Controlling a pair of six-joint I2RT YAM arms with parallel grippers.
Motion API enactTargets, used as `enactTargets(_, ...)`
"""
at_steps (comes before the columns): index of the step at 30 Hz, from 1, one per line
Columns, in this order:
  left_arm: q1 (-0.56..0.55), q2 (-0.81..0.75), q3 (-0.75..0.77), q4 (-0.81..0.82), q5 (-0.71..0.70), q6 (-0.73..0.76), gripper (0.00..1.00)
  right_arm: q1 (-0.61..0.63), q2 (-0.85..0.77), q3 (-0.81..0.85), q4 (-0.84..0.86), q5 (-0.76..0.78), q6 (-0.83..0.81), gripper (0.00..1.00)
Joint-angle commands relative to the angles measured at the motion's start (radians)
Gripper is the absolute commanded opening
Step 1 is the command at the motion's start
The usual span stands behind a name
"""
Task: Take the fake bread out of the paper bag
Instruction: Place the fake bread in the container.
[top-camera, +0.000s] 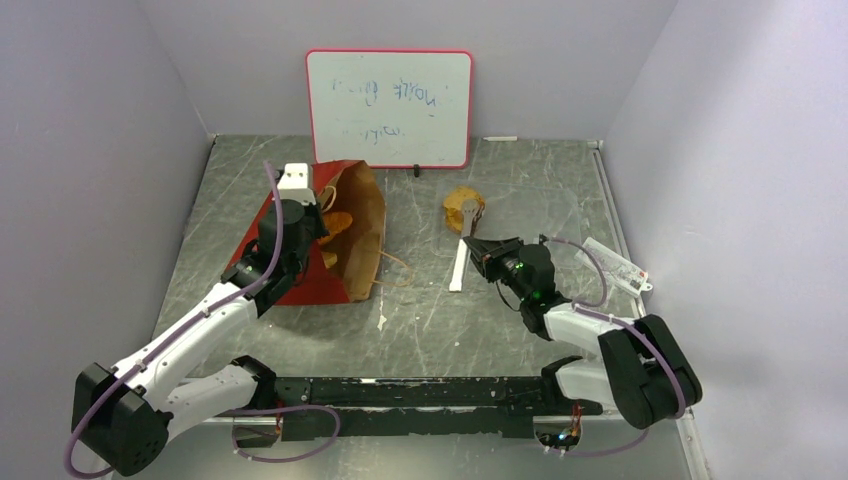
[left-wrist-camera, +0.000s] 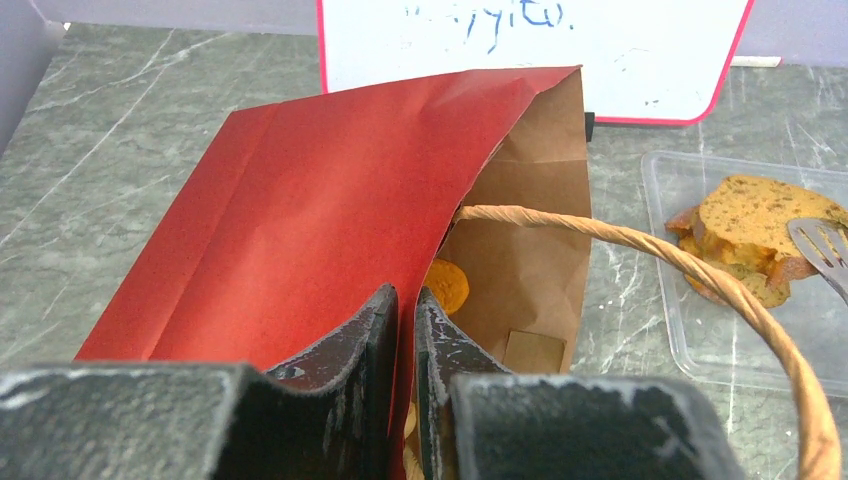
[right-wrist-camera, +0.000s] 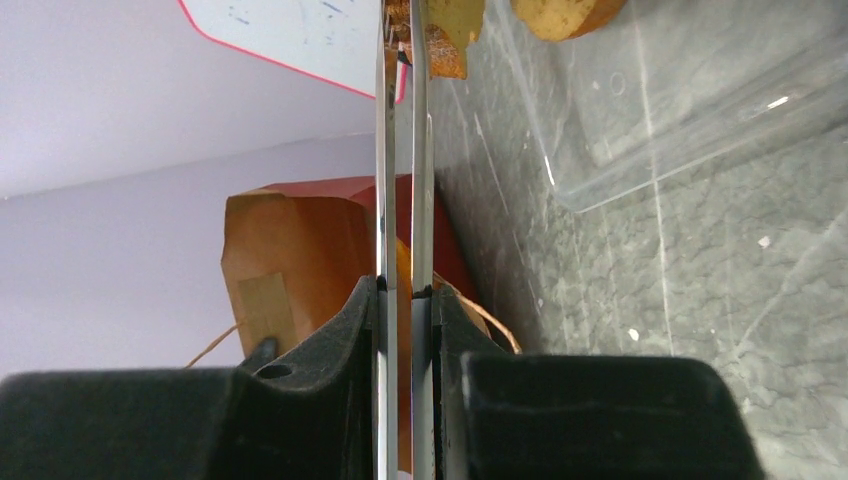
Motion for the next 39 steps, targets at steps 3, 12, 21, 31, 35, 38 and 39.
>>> enactTargets(3, -0.005, 0.006, 0.013, 0.023, -0.001, 0.016, 0.07, -0.014, 0.034, -0.006, 0.164, -0.062, 0.037, 0.00)
enactTargets(12, -0.005, 0.014, 0.010, 0.027, 0.005, 0.012, 0.07, -0.035, 0.066, -0.056, 0.208, -0.069, 0.051, 0.02)
enactTargets(21, -0.004, 0.010, 0.010, 0.026, 0.006, 0.009, 0.07, -0.052, 0.141, -0.097, 0.299, -0.101, 0.078, 0.25)
enactTargets(31, -0.005, -0.001, 0.007, 0.023, 0.009, 0.007, 0.07, -0.064, 0.097, -0.104, 0.258, -0.104, 0.062, 0.40)
enactTargets(35, -0.005, -0.006, 0.010, 0.018, 0.012, 0.007, 0.07, -0.065, 0.070, -0.107, 0.228, -0.107, 0.059, 0.41)
enactTargets(38, -0.004, -0.011, 0.009, 0.015, 0.012, 0.007, 0.07, -0.065, 0.038, -0.106, 0.175, -0.107, 0.048, 0.41)
enactTargets(39, -0.005, -0.013, 0.009, 0.014, 0.012, 0.006, 0.07, -0.066, 0.023, -0.104, 0.154, -0.107, 0.042, 0.41)
